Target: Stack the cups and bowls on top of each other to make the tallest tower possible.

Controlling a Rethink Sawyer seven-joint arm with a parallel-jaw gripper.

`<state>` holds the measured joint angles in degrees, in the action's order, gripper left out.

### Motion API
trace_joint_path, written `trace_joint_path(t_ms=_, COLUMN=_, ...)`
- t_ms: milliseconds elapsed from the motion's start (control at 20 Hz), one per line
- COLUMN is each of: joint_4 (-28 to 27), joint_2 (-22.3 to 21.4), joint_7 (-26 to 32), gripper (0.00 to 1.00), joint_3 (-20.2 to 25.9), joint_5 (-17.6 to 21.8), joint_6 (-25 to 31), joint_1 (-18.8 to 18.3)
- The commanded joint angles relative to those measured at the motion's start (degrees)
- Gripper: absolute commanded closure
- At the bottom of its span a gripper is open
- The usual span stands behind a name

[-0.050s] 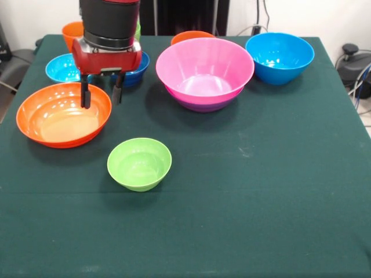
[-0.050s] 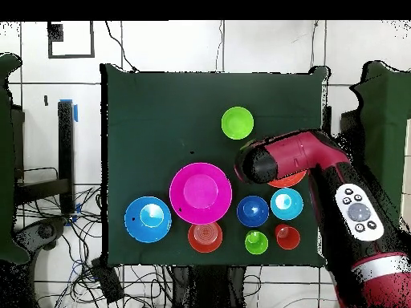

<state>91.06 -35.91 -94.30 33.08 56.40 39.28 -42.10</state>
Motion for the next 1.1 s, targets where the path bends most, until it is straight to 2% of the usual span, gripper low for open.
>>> trace_joint_path(t_ms=50, joint_4=2.1, joint_2=0.4, joint_7=-10.4, gripper=0.0, joint_3=-7.2, joint_5=1.4, joint_6=-3.3, joint_1=3.5)
trace_joint_path(t_ms=150, joint_4=1.8, joint_2=2.5, joint_7=-8.9, gripper=0.0, joint_3=-6.5, joint_5=-2.2, joint_6=-1.5, joint_1=2.0)
trace_joint_path(t_ms=250, joint_4=1.5, joint_2=3.5, joint_7=-9.7, gripper=0.0, joint_3=-6.8, joint_5=-3.6, joint_6=-1.3, joint_1=1.8)
trace_joint_path(t_ms=450, joint_4=2.0, joint_2=4.2, joint_7=-14.1, gripper=0.0, joint_3=-9.0, joint_5=-6.5, joint_6=-0.5, joint_1=2.3)
trace_joint_path(t_ms=800, joint_4=2.9, joint_2=5.1, joint_7=-18.0, gripper=0.0, joint_3=-12.8, joint_5=-13.7, joint_6=0.7, joint_1=3.1)
trace_joint_path(t_ms=950, joint_4=2.6, joint_2=4.3, joint_7=-19.1, gripper=0.0, joint_3=-15.3, joint_5=-13.8, joint_6=-0.4, joint_1=5.3)
trace_joint_path(t_ms=1100, joint_4=2.0, joint_2=3.0, joint_7=-21.0, gripper=0.0, joint_3=-18.3, joint_5=-11.4, joint_6=-3.3, joint_1=8.1)
